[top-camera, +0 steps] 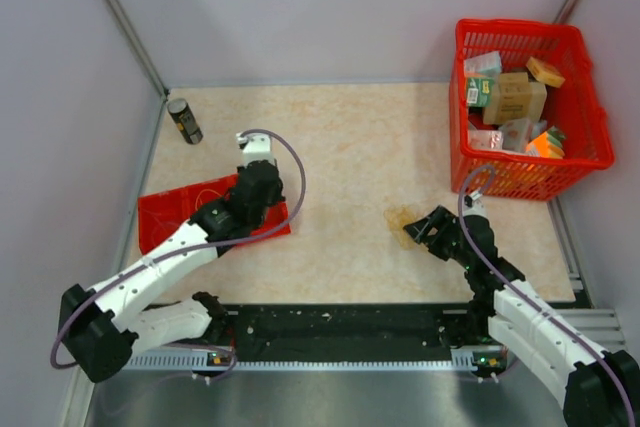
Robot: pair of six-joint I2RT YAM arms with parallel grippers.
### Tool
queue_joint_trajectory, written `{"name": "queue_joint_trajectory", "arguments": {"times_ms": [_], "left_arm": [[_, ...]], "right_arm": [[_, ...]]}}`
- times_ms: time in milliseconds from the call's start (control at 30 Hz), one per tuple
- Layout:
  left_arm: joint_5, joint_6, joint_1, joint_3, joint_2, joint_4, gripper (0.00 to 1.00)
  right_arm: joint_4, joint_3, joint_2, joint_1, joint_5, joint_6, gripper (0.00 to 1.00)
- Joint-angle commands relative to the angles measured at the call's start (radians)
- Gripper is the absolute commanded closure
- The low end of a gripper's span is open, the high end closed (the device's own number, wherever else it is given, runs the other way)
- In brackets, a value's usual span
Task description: Untangle the cables
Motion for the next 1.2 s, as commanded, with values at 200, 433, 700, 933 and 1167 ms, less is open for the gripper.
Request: {"name": "queue_joint_trajectory", "arguments": {"times_ms": [200,433,700,933,1167], "left_arm": [[-0.052,-0.239,0.238,-0.068,0.19,0.122,1.0],[0.098,-0.328,0.315,-0.035,0.352,0.051,1.0],[0.2,-0.301,0.315,-0.055,0.053,0.023,0.09],[0.504,-0.168,0.314,-0.125,-0.242,0.077,0.07],[0.905,-0.198,0.274,-0.314,-0.319,0.29,0.12]], "right_arm": [[0.047,-0.009,0.004,0.007,-0.017,-0.005,0.28],[0.062,-0.009,0.011,0.007,-0.027,-0.008,0.28],[0.08,0.004,0.056,0.009,-0.038,-0.019,0.28],[0.122,0.027,0.135,0.019,-0.07,-0.042,0.4],[0.074,0.236,0.367,0.321,-0.023,-0.191,0.86]]}}
